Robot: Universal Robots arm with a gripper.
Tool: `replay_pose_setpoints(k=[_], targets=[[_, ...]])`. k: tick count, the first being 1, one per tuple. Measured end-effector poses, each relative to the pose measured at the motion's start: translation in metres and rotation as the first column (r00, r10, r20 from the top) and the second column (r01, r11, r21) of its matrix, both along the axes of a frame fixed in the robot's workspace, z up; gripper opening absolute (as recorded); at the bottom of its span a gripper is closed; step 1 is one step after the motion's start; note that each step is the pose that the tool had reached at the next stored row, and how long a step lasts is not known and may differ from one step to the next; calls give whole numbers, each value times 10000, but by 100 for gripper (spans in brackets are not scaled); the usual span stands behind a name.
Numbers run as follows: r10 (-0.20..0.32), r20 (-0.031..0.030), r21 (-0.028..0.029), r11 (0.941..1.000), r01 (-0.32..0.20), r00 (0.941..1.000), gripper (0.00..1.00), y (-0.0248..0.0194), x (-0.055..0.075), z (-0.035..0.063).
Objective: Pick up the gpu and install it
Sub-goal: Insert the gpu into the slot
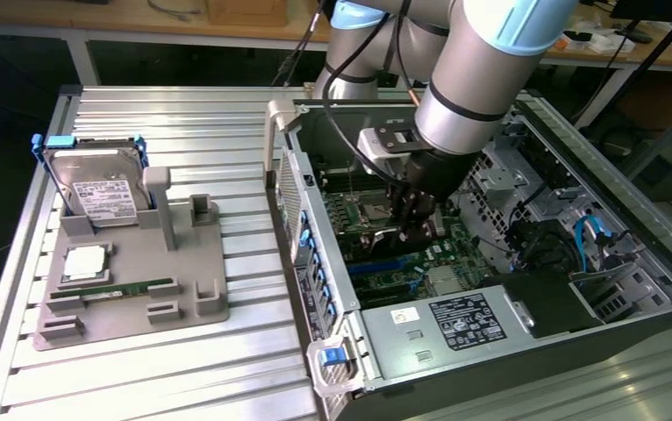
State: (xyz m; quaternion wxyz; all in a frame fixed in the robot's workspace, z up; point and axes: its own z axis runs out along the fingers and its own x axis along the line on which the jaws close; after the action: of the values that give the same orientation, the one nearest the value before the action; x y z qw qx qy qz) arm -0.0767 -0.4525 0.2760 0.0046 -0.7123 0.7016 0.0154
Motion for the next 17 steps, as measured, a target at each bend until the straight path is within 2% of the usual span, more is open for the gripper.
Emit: replay_pose_setpoints(k=[6,17], targets=[[0,-1,0,10000,0,10000,27,0,0,-1],[0,-56,0,10000,0,10000,27,0,9,-1]])
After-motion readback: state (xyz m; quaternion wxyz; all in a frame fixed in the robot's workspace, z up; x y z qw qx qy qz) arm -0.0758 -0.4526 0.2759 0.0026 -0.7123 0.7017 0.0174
